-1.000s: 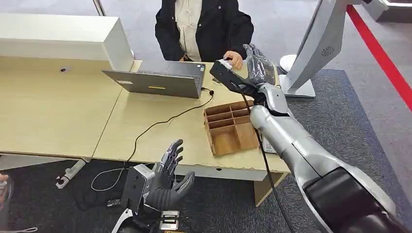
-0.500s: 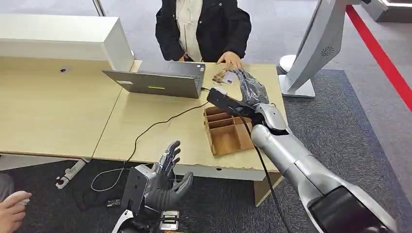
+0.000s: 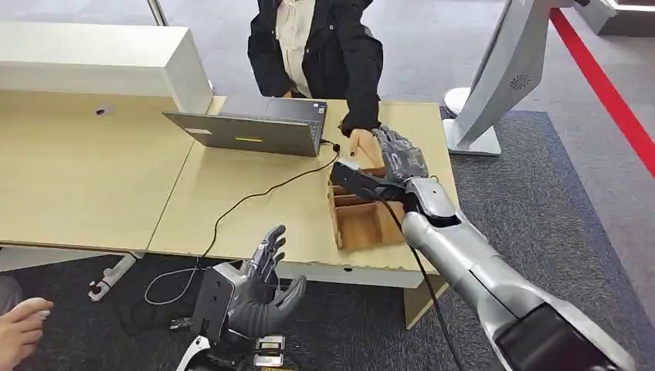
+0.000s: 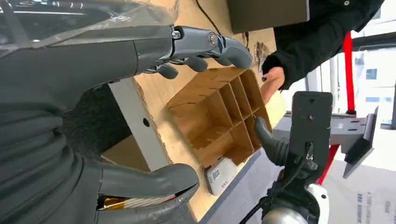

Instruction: Pass the card to the sensor for recognition and then transmit it.

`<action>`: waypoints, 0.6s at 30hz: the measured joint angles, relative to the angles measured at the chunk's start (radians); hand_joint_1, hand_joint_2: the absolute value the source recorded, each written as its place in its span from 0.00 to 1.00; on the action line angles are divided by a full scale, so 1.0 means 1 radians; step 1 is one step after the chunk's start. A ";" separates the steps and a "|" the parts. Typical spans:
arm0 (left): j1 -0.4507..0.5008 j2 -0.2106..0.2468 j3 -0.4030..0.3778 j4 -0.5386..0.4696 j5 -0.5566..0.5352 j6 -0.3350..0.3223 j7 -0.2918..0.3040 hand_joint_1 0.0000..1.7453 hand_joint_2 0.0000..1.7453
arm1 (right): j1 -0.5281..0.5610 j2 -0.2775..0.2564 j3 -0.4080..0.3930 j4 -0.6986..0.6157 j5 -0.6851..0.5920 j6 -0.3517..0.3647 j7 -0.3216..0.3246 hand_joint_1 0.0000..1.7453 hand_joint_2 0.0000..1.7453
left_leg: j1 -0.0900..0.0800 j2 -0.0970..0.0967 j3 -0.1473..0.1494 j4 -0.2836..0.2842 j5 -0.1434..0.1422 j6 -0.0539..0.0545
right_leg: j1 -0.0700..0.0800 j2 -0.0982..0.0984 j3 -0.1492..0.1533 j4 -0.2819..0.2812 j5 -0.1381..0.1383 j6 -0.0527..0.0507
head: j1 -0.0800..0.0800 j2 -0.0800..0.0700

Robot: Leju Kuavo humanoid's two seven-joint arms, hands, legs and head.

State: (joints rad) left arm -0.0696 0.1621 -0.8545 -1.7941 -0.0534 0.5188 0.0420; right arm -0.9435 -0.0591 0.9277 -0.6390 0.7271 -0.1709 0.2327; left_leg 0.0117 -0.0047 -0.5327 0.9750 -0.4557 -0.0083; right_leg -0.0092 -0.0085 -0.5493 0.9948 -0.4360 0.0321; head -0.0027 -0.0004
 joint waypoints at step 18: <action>0.000 0.000 0.000 -0.008 0.000 -0.017 0.000 0.00 1.00 | 0.001 -0.019 0.039 -0.021 0.018 0.027 0.019 0.00 1.00 | 0.000 0.000 0.000 0.000 0.000 0.000 | 0.000 0.000 0.000 0.000 0.000 0.000 | 0.000 0.000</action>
State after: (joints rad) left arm -0.0696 0.1621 -0.8545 -1.8021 -0.0534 0.5020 0.0420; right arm -0.9421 -0.0778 0.9663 -0.6603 0.7450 -0.1434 0.2518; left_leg 0.0118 -0.0047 -0.5327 0.9750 -0.4557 -0.0083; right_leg -0.0091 -0.0085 -0.5492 0.9948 -0.4359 0.0321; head -0.0027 -0.0004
